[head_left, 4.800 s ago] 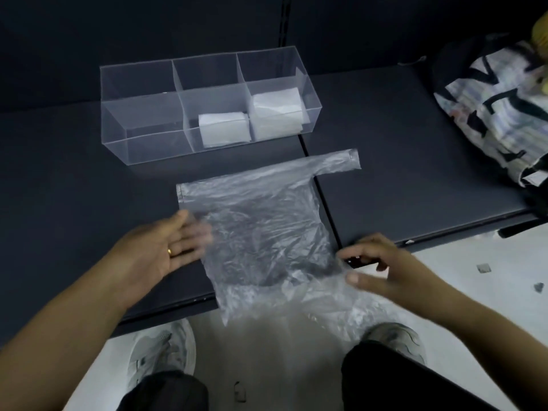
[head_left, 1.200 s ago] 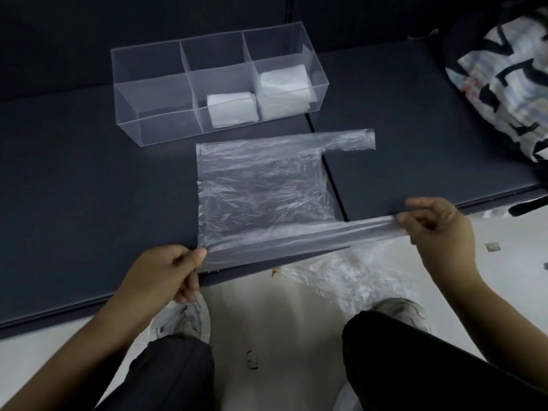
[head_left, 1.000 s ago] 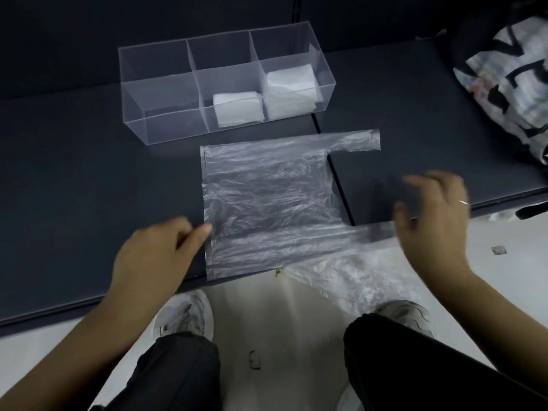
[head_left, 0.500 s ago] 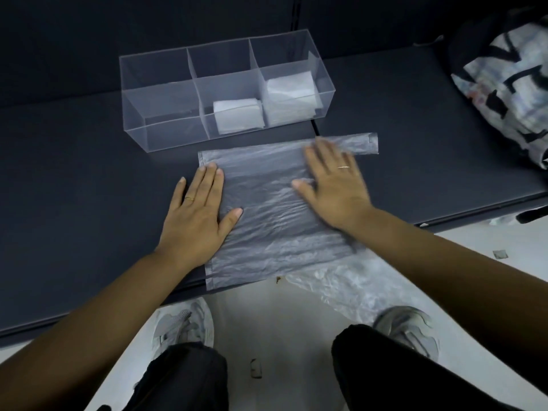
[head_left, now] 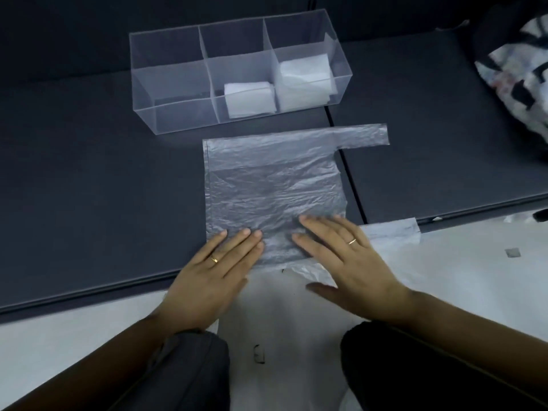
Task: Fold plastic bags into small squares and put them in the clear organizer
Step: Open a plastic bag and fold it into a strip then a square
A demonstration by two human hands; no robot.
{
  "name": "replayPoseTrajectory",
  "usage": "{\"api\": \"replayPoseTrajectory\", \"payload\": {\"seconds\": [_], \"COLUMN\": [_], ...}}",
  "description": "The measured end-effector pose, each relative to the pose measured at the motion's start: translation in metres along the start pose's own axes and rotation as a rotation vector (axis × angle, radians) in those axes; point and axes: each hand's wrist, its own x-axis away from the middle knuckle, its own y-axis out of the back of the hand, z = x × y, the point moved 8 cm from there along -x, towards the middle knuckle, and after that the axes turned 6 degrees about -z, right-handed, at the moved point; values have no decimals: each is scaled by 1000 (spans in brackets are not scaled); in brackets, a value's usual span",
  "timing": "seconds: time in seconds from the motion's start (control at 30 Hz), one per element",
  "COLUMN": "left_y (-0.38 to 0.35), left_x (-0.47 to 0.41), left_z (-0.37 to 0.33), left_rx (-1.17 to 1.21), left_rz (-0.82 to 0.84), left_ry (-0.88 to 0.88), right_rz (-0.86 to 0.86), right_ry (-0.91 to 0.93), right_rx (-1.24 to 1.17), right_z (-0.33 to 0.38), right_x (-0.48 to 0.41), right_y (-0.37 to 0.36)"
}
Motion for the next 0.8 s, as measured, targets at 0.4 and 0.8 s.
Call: {"api": "replayPoseTrajectory", "payload": {"seconds": [0.4,0.8], "left_y": [52,35], "left_x": [11,-18], "left_z": [63,161], "left_rx": [780,1157], "left_rz": [-60,-169], "left_ry": [648,1138], "right_rz": [-122,-148], "right_ry": [-374,-850], "right_rx": [-139,-718], "right_z": [-68,-169], "right_x": [32,-14], "right_y": [66,81]}}
